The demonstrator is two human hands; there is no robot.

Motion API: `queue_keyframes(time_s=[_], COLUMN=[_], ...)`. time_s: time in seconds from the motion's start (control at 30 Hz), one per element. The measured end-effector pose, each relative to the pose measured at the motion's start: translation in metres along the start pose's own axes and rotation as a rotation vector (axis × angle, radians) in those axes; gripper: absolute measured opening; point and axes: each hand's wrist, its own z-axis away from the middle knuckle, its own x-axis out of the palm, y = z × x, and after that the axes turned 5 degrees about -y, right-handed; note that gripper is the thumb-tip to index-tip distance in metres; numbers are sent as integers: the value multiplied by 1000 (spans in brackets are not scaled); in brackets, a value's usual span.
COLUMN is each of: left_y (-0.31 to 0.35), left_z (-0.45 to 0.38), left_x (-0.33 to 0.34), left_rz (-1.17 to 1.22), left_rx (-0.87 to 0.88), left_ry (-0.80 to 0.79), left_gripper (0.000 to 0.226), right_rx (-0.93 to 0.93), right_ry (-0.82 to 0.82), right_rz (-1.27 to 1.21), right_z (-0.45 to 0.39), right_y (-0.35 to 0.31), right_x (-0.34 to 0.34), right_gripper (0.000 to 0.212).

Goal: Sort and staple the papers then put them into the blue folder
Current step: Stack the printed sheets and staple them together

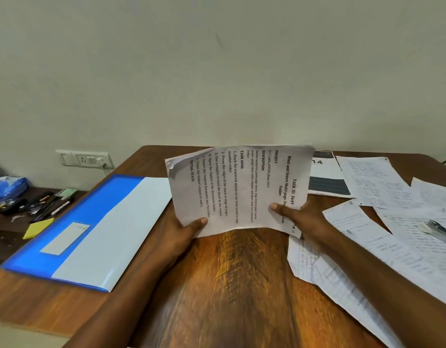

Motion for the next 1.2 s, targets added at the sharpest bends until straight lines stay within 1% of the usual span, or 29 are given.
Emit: queue_keyframes(time_s=[0.07,0.13,0.23,0.3,0.4,0.43,0.57,0.67,0.77,0.8,0.83,0.9,0.93,0.97,1.0,1.03,1.07,1.13,1.2], left_y=[-1,-4,-2,-4,-7,-8,-7,-4,1,5,9,23,33,41,47,50,52,44,34], left_z=[0,-4,-2,-1,4,7,22,35,48,51,52,51,51,50,47,45,41,29,11], left_x=[0,0,2,3,6,10,32,44,44,42,40,37,37,40,46,54,66,94,123], left_rz=[27,74,220,306,429,467,637,630,460,342,189,-147,-260,-333,-383,-415,-452,-621,-820], left_rx=[-11,-40,-108,-176,-235,-259,-378,-408,-363,-325,-287,-209,-135,-33,73,166,217,286,338], left_ry=[18,28,48,68,89,103,93,103,150,206,296,516,585,594,532,411,264,14,-133], left_gripper=[68,66,62,69,84,84,65,63,52,56,70,106,114,114,109,102,96,93,92], right_rx=[52,52,80,124,153,159,184,200,228,238,246,264,271,276,282,293,308,332,352], right_ry=[-1,2,-47,-85,-70,-46,80,109,103,103,103,100,94,88,84,84,90,104,112], right_rz=[-20,35,64,29,-59,-79,-121,-114,-101,-97,-91,-84,-93,-109,-124,-132,-135,-126,-125], right_z=[0,-1,-2,-1,-1,-1,-1,-3,-5,-5,-4,-2,0,1,3,4,6,10,13], right_y=[8,4,-10,-18,-24,-25,-25,-27,-31,-31,-30,-27,-25,-23,-20,-19,-18,-15,-12], right_x=[2,-2,-12,-19,-26,-27,-26,-27,-30,-30,-31,-29,-27,-25,-23,-20,-17,-11,-6], right_gripper=[61,59,48,40,33,31,24,25,25,24,23,23,22,21,20,19,18,14,12])
